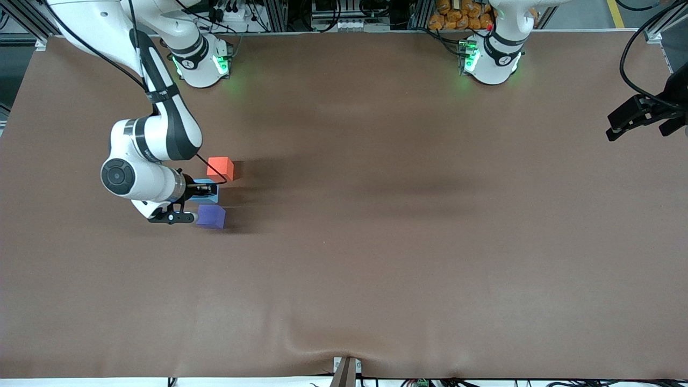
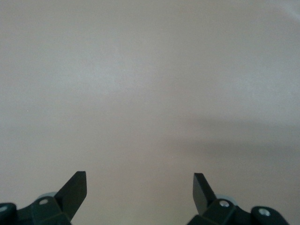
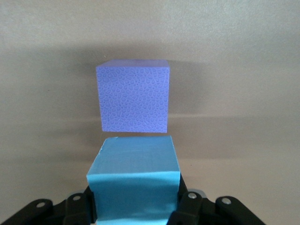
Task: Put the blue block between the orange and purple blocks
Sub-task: 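Carry the blue block with the right gripper between orange and purple blocks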
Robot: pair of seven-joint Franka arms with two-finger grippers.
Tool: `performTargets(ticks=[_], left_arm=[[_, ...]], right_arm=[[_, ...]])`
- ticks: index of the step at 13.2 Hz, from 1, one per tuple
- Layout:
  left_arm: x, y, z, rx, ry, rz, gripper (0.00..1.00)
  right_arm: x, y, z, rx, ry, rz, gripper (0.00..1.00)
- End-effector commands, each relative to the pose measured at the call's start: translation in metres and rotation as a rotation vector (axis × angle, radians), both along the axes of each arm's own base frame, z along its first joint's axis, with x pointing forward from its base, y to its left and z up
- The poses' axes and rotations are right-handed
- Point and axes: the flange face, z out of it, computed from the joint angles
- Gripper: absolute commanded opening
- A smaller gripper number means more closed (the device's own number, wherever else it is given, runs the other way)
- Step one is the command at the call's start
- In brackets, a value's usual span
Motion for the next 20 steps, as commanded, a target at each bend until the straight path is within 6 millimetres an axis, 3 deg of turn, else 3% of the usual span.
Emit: performTargets(ticks=[1, 3, 8, 10, 16, 17, 18, 19, 20], left_arm=[[-0.007, -0.012, 0.004, 0.01, 0.0, -0.036, 1.0], [-0.005, -0.023, 0.001, 0.012, 0.006, -0.055, 1.0], [-0.005, -0.023, 0.0, 0.012, 0.006, -0.058, 1.0], [-0.005, -0.021, 0.0, 0.012, 0.007, -0.056, 1.0], [-0.003, -0.023, 0.0, 0.011, -0.003, -0.058, 1.0], [-0.002, -0.023, 0.0, 0.01, -0.006, -0.059, 1.0], [-0.002, -0.023, -0.001, 0.011, -0.003, -0.06, 1.0], [-0.002, -0.023, -0.002, 0.011, -0.002, -0.059, 1.0], [-0.002, -0.023, 0.0, 0.01, -0.008, -0.06, 1.0]], right_arm=[[-0.004, -0.006, -0.009, 0.004, 0.005, -0.016, 0.27], [-0.005, -0.004, -0.014, 0.008, 0.014, -0.03, 0.27], [-0.01, -0.003, -0.029, 0.008, 0.006, -0.037, 0.27], [-0.016, -0.004, -0.045, 0.001, -0.011, -0.039, 0.27], [-0.021, 0.012, -0.058, -0.003, -0.008, -0.037, 0.28], [-0.022, 0.012, -0.06, -0.004, -0.005, -0.037, 0.33], [-0.022, 0.012, -0.059, -0.003, -0.006, -0.037, 0.54], [-0.021, 0.011, -0.059, -0.003, -0.006, -0.038, 0.95], [-0.021, 0.009, -0.058, -0.003, 0.0, -0.041, 1.0]])
